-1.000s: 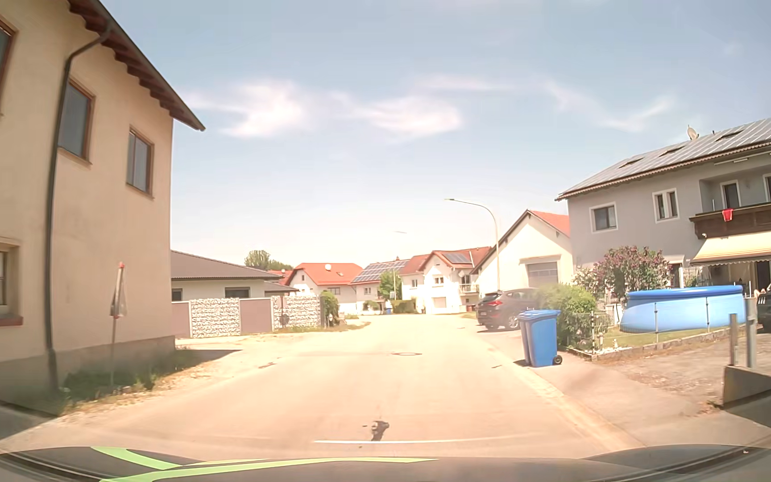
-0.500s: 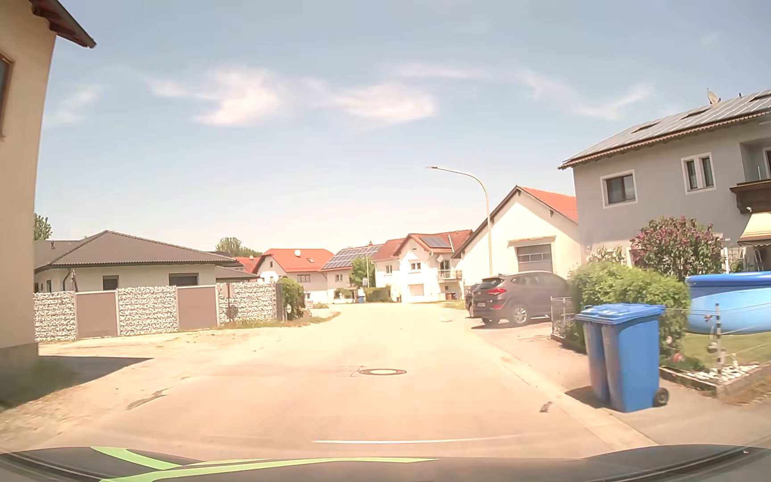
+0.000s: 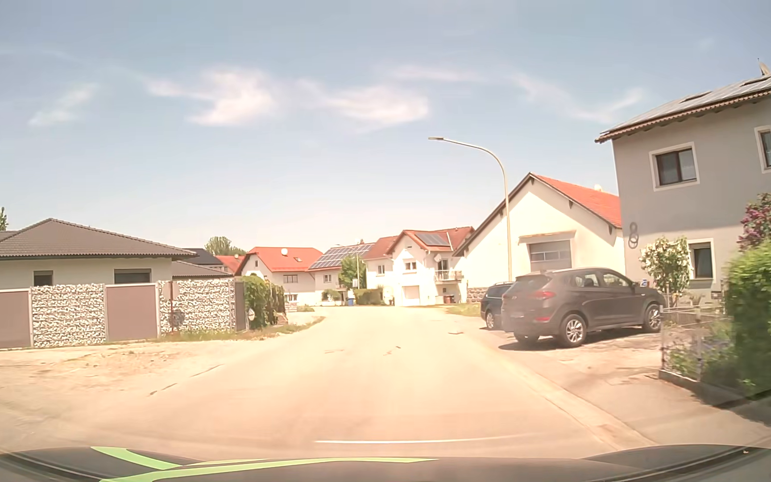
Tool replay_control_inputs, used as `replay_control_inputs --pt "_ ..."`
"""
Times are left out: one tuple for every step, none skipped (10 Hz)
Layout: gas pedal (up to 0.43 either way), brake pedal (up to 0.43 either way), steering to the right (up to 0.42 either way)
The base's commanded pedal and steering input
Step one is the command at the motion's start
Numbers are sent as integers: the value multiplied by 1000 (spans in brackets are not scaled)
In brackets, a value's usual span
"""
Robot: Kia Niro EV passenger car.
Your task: Follow the waypoints while adhering to traffic rules and regulations
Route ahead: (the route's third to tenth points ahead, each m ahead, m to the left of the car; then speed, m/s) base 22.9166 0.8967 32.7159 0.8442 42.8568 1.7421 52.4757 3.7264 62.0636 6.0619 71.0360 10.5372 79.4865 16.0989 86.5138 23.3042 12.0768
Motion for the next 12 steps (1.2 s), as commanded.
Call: replay_control_inputs --pt "197 0 10" --pt "189 0 10" --pt "189 0 10" --pt "189 0 11" --pt "177 0 10" --pt "157 0 9" --pt "150 0 6" --pt "138 0 5" --pt "118 0 5" --pt "87 0 3" --pt "87 0 -1" --pt "87 0 -3"
